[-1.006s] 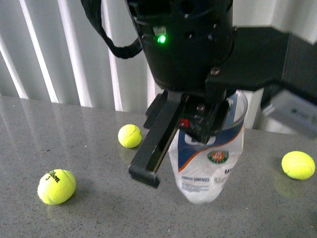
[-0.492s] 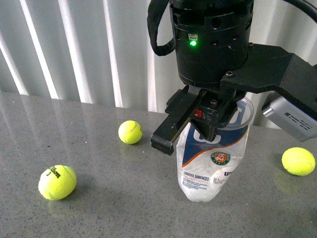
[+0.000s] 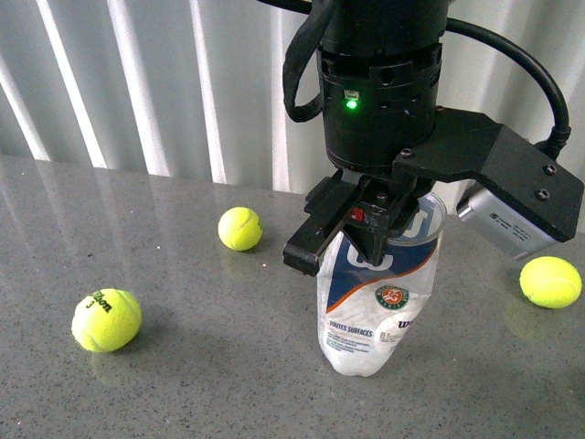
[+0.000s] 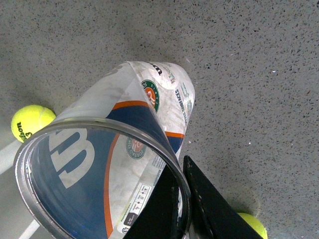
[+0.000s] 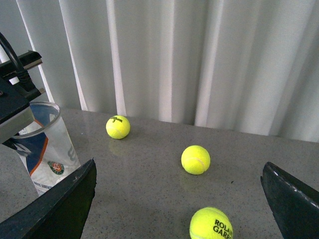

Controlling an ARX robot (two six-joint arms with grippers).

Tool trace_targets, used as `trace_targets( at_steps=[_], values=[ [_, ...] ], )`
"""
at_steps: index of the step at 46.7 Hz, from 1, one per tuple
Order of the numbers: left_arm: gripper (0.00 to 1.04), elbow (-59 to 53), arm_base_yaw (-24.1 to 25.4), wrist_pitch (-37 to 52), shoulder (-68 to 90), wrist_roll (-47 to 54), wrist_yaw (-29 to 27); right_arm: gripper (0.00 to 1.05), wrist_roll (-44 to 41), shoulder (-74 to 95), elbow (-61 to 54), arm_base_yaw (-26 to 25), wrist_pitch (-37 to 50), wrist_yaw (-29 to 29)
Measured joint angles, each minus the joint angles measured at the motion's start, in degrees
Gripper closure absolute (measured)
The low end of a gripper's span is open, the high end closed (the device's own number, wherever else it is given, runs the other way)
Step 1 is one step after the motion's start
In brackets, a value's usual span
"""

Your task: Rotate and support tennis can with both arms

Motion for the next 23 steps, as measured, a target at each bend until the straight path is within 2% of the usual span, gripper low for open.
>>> trace_targets(
  at_steps=[6,16,23],
  values=[
    [1.01,0.0,0.0,0.28,0.31,-0.2,0.33,0.07,0.0,0.0,0.0,0.0,0.0,0.0],
    [0.59,0.0,0.07,1.22,0.5,-0.92,0.52,0.07,0.0,0.0,0.0,0.0,0.0,-0.02],
    [0.34,0.0,0.0,1.42,0.5,-1.09,0.57,0.07,0.0,0.0,0.0,0.0,0.0,-0.02]
  ],
)
